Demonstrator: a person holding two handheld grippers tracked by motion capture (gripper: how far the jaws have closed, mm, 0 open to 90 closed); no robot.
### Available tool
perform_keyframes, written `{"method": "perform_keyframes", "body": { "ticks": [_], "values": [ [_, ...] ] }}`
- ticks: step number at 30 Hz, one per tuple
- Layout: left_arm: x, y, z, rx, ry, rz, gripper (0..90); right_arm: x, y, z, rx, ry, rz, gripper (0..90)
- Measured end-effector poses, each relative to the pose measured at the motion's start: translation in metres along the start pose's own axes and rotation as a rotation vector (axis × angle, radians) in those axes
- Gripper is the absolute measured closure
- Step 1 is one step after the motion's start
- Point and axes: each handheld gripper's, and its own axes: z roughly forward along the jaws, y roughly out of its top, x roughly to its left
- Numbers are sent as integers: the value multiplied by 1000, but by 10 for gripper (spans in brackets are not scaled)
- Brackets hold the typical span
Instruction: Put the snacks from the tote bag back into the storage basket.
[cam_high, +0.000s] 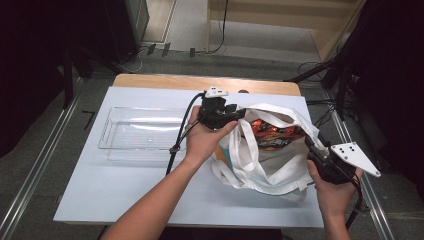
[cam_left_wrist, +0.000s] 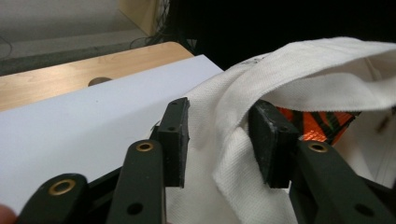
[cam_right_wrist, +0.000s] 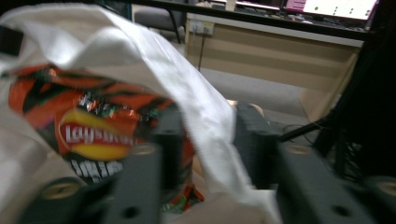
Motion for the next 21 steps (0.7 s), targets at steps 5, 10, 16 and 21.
{"method": "perform_keyframes", "body": {
  "ticks": [5, 10, 16, 21],
  "values": [
    [0, -8, -11, 30, -63, 9, 618, -2, 1, 0, -49, 33, 52, 886],
    [-1, -11, -27, 56, -100, 29, 742, -6, 12, 0, -65, 60, 74, 895],
    [-5, -9, -16, 83, -27, 100, 827, -13, 27, 8, -15, 43, 58, 868],
    [4, -16, 17, 126, 45, 70, 819, -27, 20, 33, 76, 67, 94, 851]
  ]
}}
